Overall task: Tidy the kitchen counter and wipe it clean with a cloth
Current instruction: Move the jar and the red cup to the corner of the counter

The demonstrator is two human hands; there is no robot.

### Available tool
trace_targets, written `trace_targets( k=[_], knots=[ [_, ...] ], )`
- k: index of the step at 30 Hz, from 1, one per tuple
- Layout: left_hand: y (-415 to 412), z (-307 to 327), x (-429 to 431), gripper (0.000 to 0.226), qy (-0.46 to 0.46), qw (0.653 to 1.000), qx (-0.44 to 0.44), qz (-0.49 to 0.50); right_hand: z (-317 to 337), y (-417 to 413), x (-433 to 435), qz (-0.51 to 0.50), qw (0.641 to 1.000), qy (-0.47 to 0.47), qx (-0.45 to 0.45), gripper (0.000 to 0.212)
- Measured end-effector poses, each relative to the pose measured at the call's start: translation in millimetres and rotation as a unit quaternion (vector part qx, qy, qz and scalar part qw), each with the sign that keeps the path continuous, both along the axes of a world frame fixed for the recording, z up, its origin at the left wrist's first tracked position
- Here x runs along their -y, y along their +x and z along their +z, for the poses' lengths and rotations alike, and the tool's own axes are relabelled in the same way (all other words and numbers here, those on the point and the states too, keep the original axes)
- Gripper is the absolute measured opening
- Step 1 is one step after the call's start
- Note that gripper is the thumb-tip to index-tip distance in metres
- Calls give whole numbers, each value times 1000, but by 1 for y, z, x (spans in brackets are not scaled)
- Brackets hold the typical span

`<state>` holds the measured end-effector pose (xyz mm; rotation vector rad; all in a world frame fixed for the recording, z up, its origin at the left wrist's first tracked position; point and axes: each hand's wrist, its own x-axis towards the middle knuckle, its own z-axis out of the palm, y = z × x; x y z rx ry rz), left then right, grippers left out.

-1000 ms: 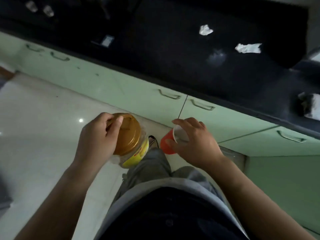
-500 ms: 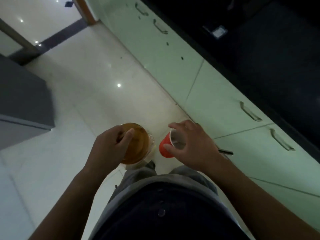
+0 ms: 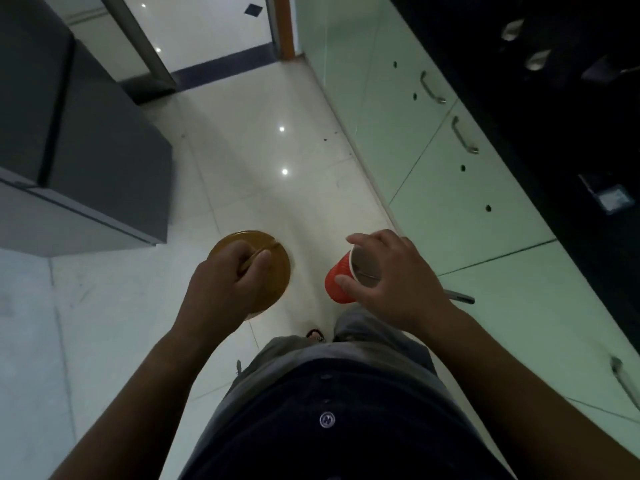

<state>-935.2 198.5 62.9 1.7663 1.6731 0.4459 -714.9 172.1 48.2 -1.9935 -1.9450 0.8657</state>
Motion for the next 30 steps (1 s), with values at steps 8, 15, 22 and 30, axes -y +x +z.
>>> trace_targets(
  k=[8, 15, 22, 30],
  knots=[
    [-13, -24, -141, 19, -27, 999, 15, 30, -21, 0, -141, 13, 1000, -22, -3, 63],
    [6, -17, -293, 21, -50, 998, 25, 0, -9, 16, -321, 31, 999, 6, 15, 64],
    [3, -7, -439, 34, 4, 997, 64, 49, -5, 13, -455, 11, 1000, 0, 22, 63],
    [-18, -4, -647, 34, -43, 997, 57, -35, -9, -7, -620, -54, 998, -12, 21, 61]
  ],
)
